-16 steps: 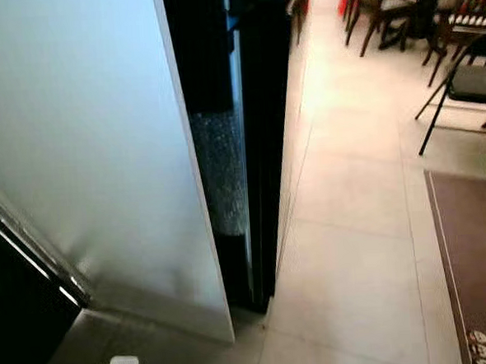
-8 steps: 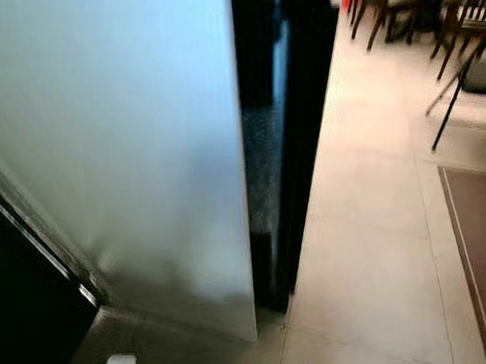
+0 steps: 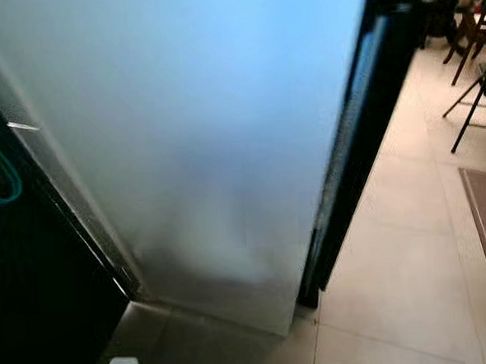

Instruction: Restocking fridge

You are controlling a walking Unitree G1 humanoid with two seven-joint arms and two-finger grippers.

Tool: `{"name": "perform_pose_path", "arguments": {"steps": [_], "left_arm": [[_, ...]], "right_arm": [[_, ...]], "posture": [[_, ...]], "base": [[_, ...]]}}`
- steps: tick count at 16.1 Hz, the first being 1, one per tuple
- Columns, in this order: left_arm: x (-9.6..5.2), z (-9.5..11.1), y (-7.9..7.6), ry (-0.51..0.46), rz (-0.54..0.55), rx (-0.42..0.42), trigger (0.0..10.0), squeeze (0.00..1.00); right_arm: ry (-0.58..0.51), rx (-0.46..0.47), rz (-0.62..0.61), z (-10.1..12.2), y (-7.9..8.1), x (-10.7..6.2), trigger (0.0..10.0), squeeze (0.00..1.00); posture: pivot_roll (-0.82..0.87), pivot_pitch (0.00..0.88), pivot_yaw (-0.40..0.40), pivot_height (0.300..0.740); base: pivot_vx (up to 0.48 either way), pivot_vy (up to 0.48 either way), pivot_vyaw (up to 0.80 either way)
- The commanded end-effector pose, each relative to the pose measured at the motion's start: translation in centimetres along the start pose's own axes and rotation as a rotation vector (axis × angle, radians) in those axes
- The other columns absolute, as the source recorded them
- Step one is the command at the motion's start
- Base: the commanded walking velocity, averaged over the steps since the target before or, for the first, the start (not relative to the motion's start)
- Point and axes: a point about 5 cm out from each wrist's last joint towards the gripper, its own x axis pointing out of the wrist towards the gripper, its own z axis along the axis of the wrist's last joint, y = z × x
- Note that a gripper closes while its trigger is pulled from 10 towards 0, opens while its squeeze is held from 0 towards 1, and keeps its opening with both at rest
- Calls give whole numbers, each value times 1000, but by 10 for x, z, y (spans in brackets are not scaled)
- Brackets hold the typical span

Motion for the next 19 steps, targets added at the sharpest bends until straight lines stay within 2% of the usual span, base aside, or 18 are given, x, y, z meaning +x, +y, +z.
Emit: {"name": "perform_pose_path", "arguments": {"steps": [1,10,13,14,16,17,18,19], "left_arm": [[1,3,-3,-11,-7,-14,10000,0],[1,4,-7,-13,-9,-45,10000,0],[1,2,-8,-8,-7,-48,10000,0],[1,2,-8,-9,-5,-50,10000,0],[1,2,-7,-8,-4,-44,10000,0],[1,2,-7,-8,-5,-41,10000,0],[1,2,-7,-8,-5,-40,10000,0],[1,2,-6,-8,-5,-31,10000,0]], "right_arm": [[9,-3,-9,-3,-4,-1,10000,0],[-20,-33,-77,2,-12,-2,10000,0],[-81,-41,-167,6,-18,-3,10000,0],[-133,-38,-207,10,-20,-4,10000,0],[-166,-31,-230,12,-20,-5,10000,0],[-282,-47,-257,53,-36,-5,10000,0],[-346,-50,-267,75,-45,-8,10000,0],[-489,-70,-297,109,-57,-16,10000,0]], "posture": [[-19,0,47,740],[-26,0,7,740],[-27,0,0,740],[-36,0,-4,740],[-48,0,2,740],[-50,0,6,740],[-49,0,8,740],[-59,0,21,740]], "base": [[0,0,0],[0,0,0],[0,0,0],[0,0,0],[0,0,0],[0,0,0],[0,0,0],[0,0,0]]}}
